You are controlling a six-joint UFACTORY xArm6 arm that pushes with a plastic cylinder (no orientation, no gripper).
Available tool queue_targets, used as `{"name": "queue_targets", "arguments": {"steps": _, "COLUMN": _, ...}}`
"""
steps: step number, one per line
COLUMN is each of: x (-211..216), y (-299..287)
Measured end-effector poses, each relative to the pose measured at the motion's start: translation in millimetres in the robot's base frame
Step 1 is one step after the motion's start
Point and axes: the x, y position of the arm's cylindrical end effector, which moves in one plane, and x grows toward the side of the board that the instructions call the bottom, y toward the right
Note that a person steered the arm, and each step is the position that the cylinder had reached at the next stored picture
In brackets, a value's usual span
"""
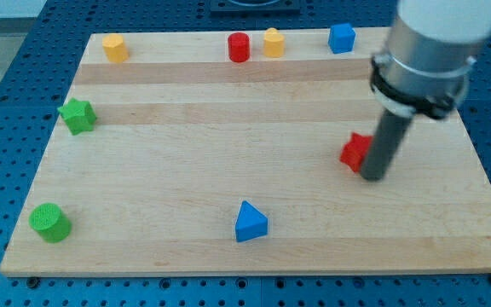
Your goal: Move the red star towards the red circle
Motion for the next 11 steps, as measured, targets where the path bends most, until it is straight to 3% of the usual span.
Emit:
{"name": "queue_targets", "arguments": {"steps": 1, "x": -71.7, "y": -67.1}}
{"name": "queue_targets", "arguments": {"steps": 2, "x": -116.1, "y": -105.8}}
{"name": "queue_targets", "arguments": {"steps": 4, "x": -56.8, "y": -56.7}}
{"name": "queue_targets", "arguments": {"steps": 5, "x": -48.9, "y": -15.7}}
{"name": "queue_targets", "arguments": {"steps": 6, "x": -84.6, "y": -20.6}}
{"name": "queue_targets", "arguments": {"steps": 7, "x": -136.6, "y": -70.5}}
{"name": "queue_targets", "arguments": {"steps": 8, "x": -152.2, "y": -78.0}}
{"name": "queue_targets", "arguments": {"steps": 9, "x": -130.9, "y": -69.7}}
{"name": "queue_targets", "arguments": {"steps": 11, "x": -99.5, "y": -118.7}}
